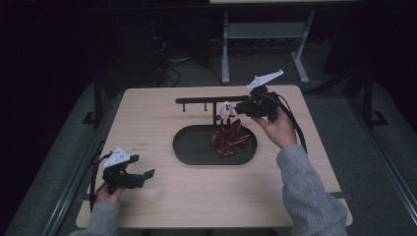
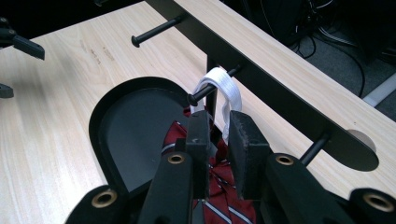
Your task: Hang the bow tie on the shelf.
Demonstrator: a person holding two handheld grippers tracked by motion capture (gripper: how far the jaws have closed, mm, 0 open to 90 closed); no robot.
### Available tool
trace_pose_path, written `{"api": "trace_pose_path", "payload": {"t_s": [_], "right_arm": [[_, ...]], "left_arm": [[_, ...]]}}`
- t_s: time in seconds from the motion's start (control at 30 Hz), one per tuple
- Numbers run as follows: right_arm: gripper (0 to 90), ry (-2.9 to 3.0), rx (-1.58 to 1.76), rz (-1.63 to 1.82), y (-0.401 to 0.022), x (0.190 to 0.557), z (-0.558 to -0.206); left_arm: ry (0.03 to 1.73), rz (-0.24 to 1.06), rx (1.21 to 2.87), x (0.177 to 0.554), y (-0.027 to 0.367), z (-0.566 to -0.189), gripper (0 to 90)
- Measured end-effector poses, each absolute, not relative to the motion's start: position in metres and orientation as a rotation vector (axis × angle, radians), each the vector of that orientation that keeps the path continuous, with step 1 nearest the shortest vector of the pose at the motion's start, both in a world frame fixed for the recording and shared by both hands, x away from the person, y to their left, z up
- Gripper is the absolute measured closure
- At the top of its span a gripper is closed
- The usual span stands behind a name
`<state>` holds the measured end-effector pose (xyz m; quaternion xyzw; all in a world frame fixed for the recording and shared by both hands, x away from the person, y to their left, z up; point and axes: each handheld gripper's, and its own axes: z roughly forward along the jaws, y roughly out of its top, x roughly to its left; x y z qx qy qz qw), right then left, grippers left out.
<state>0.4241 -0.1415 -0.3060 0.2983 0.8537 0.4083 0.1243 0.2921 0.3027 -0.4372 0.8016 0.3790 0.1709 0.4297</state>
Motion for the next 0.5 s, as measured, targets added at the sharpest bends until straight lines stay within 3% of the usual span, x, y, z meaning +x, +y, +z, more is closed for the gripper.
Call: {"api": "trace_pose_path", "payload": {"t_s": [0.5], "right_arm": [[73.8,2.488,0.848,1.217,-0.150,0.410,-0.305]], "left_arm": [[0.940,0.435,2.001,0.292,0.303,-0.437,13.1]]}}
